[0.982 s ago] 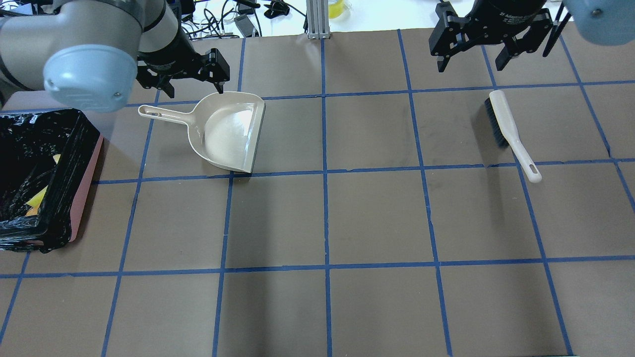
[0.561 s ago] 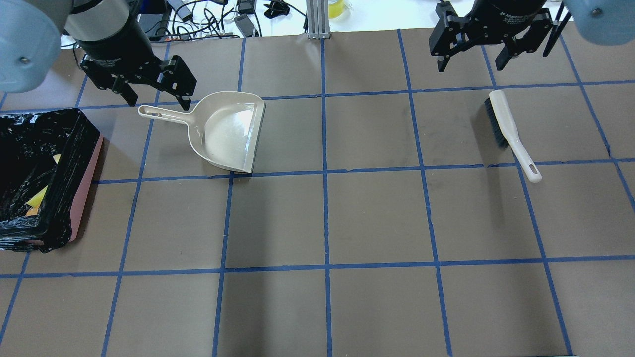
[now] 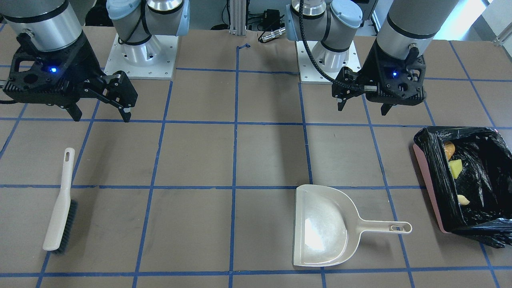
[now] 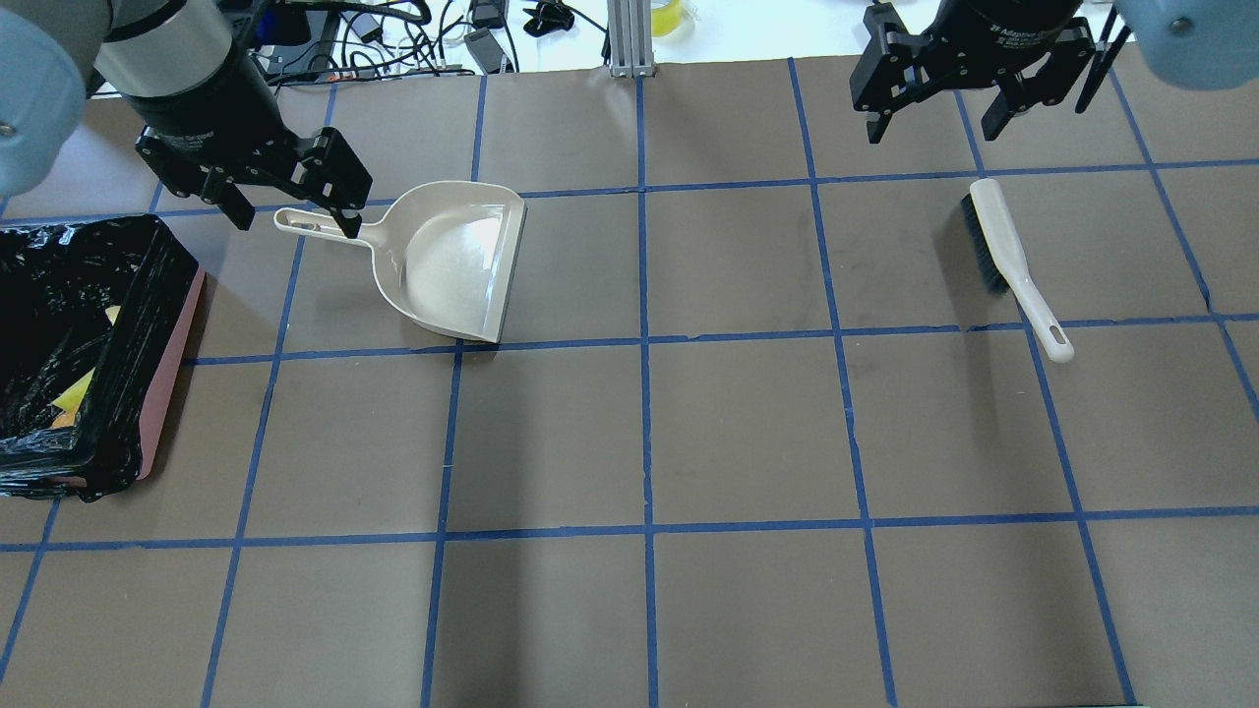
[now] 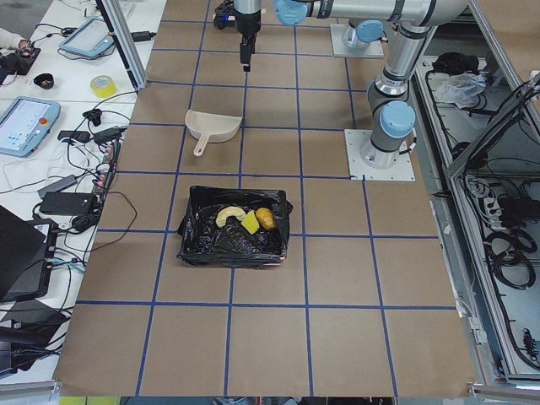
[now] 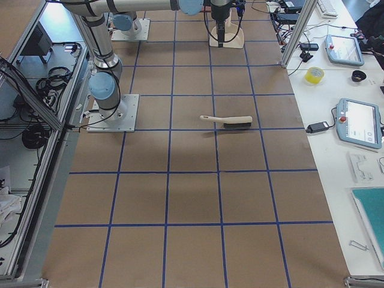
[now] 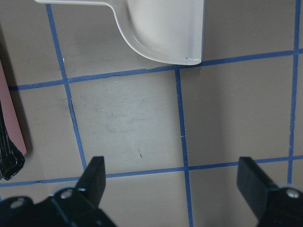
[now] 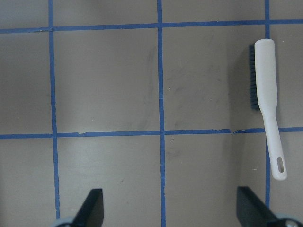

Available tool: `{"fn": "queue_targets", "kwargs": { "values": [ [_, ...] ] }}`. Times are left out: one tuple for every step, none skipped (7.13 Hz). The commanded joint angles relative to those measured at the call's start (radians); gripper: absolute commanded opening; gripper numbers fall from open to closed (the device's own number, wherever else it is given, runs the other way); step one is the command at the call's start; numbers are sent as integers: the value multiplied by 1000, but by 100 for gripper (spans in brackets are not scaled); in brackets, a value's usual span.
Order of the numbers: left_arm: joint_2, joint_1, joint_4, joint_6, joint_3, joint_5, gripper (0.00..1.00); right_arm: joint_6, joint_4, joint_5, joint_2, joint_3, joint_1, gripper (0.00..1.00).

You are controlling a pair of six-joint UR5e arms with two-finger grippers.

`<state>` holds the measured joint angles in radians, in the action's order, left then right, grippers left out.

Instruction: Sweep and dump trash into bin

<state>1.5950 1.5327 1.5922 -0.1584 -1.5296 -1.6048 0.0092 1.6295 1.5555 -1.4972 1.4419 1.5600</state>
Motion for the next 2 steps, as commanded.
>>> {"fn": "queue_targets", "kwargs": {
  "values": [
    [-4, 0, -5, -1, -17, 0, 100, 0, 0, 0, 0, 0, 0, 100],
    [-4, 0, -5, -1, -18, 0, 100, 0, 0, 0, 0, 0, 0, 100]
  ]
}}
